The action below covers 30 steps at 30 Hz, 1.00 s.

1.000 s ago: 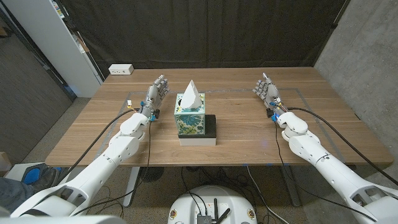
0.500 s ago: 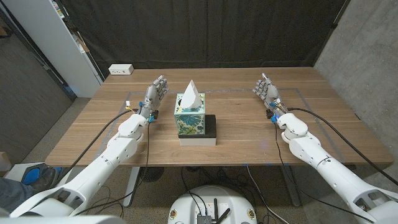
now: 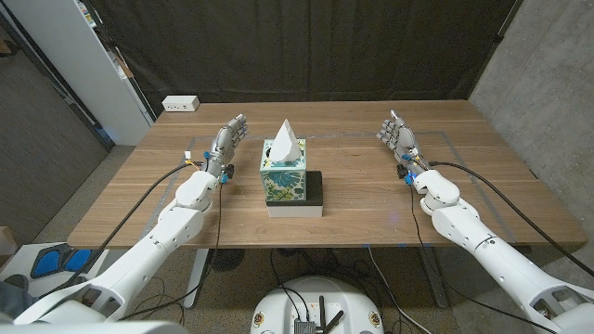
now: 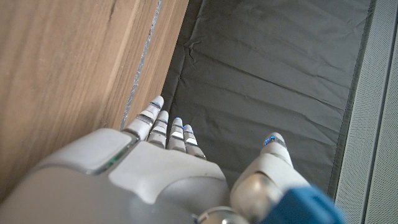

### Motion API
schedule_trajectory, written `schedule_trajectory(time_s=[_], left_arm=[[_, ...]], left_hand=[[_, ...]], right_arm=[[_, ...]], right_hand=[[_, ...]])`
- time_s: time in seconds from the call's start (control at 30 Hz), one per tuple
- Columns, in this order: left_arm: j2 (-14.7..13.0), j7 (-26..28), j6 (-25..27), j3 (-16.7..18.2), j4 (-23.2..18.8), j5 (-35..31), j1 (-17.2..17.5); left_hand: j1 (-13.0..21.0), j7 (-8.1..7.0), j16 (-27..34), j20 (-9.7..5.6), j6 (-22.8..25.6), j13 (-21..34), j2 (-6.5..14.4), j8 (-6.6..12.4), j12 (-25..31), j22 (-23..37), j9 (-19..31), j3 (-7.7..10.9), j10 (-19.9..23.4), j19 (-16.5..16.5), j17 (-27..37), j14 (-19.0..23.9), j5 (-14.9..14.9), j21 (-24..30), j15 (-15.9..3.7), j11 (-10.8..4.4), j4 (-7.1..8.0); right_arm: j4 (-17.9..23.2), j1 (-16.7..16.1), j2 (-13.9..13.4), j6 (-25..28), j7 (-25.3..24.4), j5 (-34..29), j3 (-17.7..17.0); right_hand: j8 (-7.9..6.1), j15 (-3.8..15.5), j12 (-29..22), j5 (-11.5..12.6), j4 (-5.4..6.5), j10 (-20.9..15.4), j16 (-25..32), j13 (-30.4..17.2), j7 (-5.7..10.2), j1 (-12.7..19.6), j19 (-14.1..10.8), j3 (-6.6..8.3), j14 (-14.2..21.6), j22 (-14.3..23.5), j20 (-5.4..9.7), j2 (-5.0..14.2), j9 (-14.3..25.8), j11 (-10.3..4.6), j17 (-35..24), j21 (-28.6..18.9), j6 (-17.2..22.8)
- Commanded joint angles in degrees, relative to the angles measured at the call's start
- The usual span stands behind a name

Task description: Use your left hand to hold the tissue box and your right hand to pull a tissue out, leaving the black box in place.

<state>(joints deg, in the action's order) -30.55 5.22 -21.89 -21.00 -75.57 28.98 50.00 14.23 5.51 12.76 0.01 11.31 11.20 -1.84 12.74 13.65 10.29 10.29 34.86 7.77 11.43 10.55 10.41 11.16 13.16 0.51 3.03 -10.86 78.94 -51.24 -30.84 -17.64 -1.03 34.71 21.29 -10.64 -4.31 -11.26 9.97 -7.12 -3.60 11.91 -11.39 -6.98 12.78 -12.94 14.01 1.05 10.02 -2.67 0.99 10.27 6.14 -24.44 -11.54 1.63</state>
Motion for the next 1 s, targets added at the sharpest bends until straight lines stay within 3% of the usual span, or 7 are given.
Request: schedule_trajectory(time_s=[0.03, 0.23, 0.4, 0.7, 0.77, 0.93, 1.0], left_arm=[[-0.02, 11.93, -1.02, -1.04, -0.12, -12.67, -0.73], [-2.63, 17.56, 4.47, -2.39, -2.59, -20.92, -1.23], [-2.26, 22.53, 5.29, -2.50, -3.46, -24.81, -0.65], [-4.05, 27.98, 10.48, -3.28, -6.03, -31.74, 0.10], [-7.12, 29.22, 20.29, -5.04, -10.36, -39.34, -0.10], [-5.36, 29.58, 15.15, -5.78, -6.62, -37.59, -1.57], [-6.32, 29.38, 18.55, -6.97, -7.96, -40.30, -1.84]], left_hand=[[3.27, 0.16, 0.57, -0.20, 1.87, 0.38, -0.67, 0.64, 0.68, 0.33, 0.40, 0.93, 1.95, 2.42, 0.16, 2.66, 0.76, 0.79, -0.41, -0.23, -0.10], [6.04, 0.32, 0.82, 0.15, 4.04, 0.55, -1.56, 1.24, 1.29, 0.36, 0.48, 1.18, 4.34, 4.77, 0.16, 4.91, 0.90, 1.34, -0.90, -0.38, 0.01], [6.71, 0.30, 0.86, 0.28, 4.65, 0.59, -1.76, 1.33, 1.43, 0.37, 0.49, 1.17, 4.99, 5.49, 0.16, 5.55, 0.89, 1.49, -1.04, -0.52, 0.11], [7.29, 0.08, 0.55, 0.22, 4.47, 0.64, -1.92, 1.04, 1.15, 0.40, 0.50, 1.07, 4.64, 4.98, 0.17, 5.35, 0.82, 1.15, -1.02, -0.64, 0.30], [7.37, 0.07, 0.48, 0.16, 4.42, 0.65, -1.94, 0.98, 1.09, 0.40, 0.50, 1.05, 4.57, 4.90, 0.17, 5.28, 0.80, 1.10, -0.97, -0.64, 0.34], [7.56, -0.20, 0.27, 0.05, 3.80, 0.68, -2.09, 0.55, 0.93, 0.42, 0.51, 0.87, 4.40, 4.66, 0.19, 5.12, 0.72, 0.91, -0.98, -0.67, 0.51], [7.57, -0.23, 0.24, 0.06, 3.95, 0.69, -2.13, 0.57, 0.92, 0.42, 0.51, 0.82, 4.45, 4.73, 0.19, 5.14, 0.71, 0.91, -1.01, -0.77, 0.55]], right_arm=[[-0.29, -0.36, -0.55, -1.42, 1.91, 1.58, -1.30], [-0.88, -0.35, -1.10, -2.73, 3.89, 2.01, -1.67], [1.90, -0.16, -2.85, 1.21, 1.51, -0.52, -0.48], [0.97, 0.44, -1.73, -0.22, 1.12, -1.32, -0.11], [1.50, 0.16, -1.94, -0.11, -0.63, -2.98, 0.16], [1.13, -0.07, -1.07, -0.38, -0.47, -2.66, 0.60], [0.01, 0.23, -0.19, -1.30, 1.29, -0.89, 0.36]], right_hand=[[-0.58, -0.01, -0.31, 0.33, -0.07, -0.42, 0.20, -0.07, -1.40, 0.15, -0.44, 0.18, 0.28, 0.08, -0.31, 0.69, 0.33, 0.30, -0.02, -0.33, 0.34], [-0.71, -0.05, -0.42, 0.32, -0.15, -0.71, 0.32, -0.06, -1.26, 0.24, -0.59, 0.23, 0.55, 0.09, -0.37, 0.78, 0.33, 0.44, 0.05, -0.34, 0.67], [-0.76, -0.01, -0.44, 0.32, -0.21, -0.81, 0.38, -0.06, -1.28, 0.32, -0.76, 0.28, 0.68, 0.09, -0.39, 0.86, 0.33, 0.48, 0.10, -0.37, 0.85], [-0.71, 0.03, -0.44, 0.31, -0.29, -0.85, 0.40, -0.05, -1.29, 0.39, -0.90, 0.31, 0.71, 0.09, -0.40, 0.93, 0.33, 0.42, 0.16, -0.37, 0.78], [-0.70, -0.01, -0.44, 0.31, -0.30, -0.85, 0.41, -0.05, -1.30, 0.40, -0.93, 0.31, 0.75, 0.09, -0.39, 0.94, 0.33, 0.43, 0.17, -0.38, 0.78], [-0.68, 0.01, -0.44, 0.30, -0.33, -0.89, 0.42, -0.05, -1.16, 0.41, -0.95, 0.32, 0.75, 0.09, -0.42, 0.96, 0.33, 0.43, 0.21, -0.35, 0.77], [-0.68, -0.11, -0.47, 0.29, -0.35, -0.98, 0.41, -0.05, -1.19, 0.42, -0.96, 0.32, 0.73, 0.09, -0.44, 0.97, 0.33, 0.43, 0.24, -0.33, 0.79]])
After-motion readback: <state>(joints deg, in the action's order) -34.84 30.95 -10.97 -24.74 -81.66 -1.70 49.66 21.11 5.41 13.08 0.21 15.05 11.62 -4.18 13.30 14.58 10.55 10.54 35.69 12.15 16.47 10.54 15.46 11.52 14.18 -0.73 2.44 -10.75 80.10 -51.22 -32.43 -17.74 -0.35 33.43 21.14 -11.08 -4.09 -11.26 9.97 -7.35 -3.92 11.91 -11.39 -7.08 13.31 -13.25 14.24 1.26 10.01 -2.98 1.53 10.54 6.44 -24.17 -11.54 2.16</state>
